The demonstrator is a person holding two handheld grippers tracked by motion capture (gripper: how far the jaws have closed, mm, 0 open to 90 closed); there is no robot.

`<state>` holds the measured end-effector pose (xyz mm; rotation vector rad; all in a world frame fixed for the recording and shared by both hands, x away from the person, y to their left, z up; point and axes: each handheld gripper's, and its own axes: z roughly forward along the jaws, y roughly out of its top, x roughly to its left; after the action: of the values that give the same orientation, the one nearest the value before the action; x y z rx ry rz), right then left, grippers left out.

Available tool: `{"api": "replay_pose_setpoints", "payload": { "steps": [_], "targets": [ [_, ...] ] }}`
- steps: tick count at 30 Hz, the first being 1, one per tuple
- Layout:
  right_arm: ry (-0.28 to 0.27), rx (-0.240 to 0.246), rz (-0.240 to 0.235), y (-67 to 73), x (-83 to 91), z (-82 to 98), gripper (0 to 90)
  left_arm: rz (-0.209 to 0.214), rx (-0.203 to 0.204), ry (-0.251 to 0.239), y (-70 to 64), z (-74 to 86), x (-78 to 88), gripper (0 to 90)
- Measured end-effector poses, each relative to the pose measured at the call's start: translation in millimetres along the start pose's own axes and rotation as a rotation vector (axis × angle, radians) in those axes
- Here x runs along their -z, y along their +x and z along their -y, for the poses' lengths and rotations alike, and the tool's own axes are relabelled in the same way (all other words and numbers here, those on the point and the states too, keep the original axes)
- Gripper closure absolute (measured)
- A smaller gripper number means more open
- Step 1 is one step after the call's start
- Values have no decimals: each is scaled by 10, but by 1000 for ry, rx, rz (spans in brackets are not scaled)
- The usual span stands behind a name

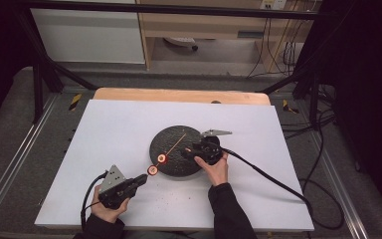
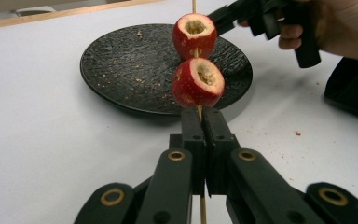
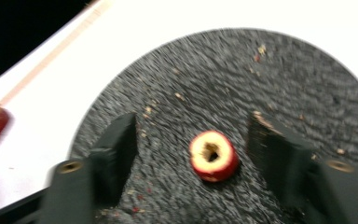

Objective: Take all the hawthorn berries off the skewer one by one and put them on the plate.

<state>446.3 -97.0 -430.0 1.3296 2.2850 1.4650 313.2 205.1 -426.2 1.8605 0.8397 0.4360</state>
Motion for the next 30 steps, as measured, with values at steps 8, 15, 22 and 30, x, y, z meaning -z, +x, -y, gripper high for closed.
{"api": "replay_pose_setpoints", "payload": {
  "steps": [8,15,22,30],
  "targets": [
    [-29,60,-38,160,219,-15,66,-1,-1,0,-2,0,-5,883],
    [-45,70,-75,276,287,36,40,2,-3,4,-10,0,-12,883],
    [-32,64,-102,372,258,73,45,3,-5,3,-16,-2,-16,883],
    [-23,78,-155,520,156,61,119,6,-5,3,-24,-3,-19,883]
  ]
}}
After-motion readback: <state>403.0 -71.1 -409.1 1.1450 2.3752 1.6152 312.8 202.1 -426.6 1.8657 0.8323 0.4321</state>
